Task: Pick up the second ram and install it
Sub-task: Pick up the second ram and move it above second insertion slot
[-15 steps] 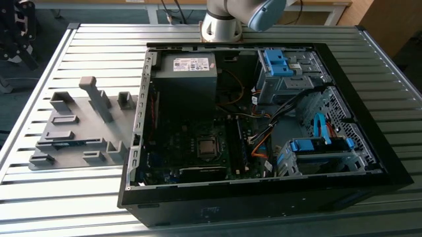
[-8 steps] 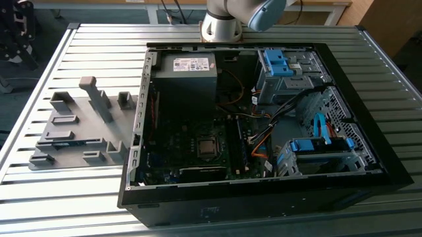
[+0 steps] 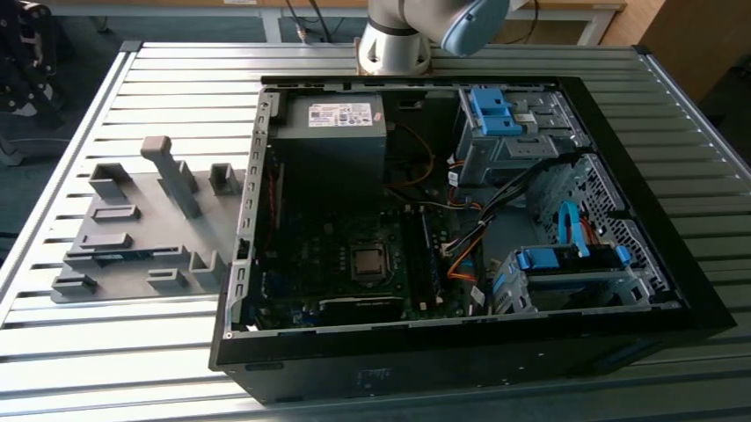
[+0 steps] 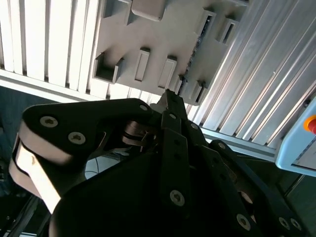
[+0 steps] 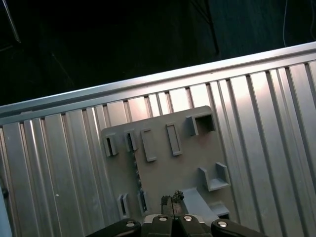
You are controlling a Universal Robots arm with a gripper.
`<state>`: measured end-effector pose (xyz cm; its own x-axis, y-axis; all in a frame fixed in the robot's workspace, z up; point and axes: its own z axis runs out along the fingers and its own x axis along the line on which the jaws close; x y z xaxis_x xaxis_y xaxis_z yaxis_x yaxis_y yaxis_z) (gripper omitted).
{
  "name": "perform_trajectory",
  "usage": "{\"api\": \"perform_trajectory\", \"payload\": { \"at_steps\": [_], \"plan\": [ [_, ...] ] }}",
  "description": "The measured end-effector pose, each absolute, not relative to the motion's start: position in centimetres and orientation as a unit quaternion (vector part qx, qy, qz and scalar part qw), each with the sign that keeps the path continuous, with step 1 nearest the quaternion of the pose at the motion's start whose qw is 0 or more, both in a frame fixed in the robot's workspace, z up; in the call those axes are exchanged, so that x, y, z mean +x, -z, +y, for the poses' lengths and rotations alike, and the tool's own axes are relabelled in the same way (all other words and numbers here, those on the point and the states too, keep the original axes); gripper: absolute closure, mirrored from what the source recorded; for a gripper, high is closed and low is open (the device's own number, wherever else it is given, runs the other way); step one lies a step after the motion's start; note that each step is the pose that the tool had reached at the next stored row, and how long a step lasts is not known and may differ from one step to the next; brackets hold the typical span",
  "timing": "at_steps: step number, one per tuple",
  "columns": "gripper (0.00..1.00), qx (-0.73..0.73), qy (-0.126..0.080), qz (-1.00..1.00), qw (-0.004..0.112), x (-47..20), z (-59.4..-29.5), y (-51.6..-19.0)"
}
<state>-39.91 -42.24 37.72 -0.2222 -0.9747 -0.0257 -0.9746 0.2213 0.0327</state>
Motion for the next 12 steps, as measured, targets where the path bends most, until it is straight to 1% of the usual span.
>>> {"api": "perform_trajectory", "payload": {
  "at_steps": [3, 4, 5, 7, 9, 10, 12],
  "plan": [
    [0.89, 0.625, 0.020, -0.780, 0.000, -40.2, -42.5, -37.4],
    [0.77, 0.626, 0.020, -0.780, 0.000, -40.3, -42.6, -37.3],
    [0.77, 0.628, 0.020, -0.778, 0.000, -40.3, -42.7, -37.2],
    [0.65, 0.638, 0.020, -0.770, 0.000, -40.3, -42.7, -37.1],
    [0.65, 0.647, 0.020, -0.762, 0.000, -40.3, -42.8, -36.8],
    [0.59, 0.649, 0.020, -0.760, 0.000, -40.3, -42.8, -36.7],
    [0.59, 0.650, 0.020, -0.760, 0.001, -40.7, -42.9, -36.3]
  ]
}}
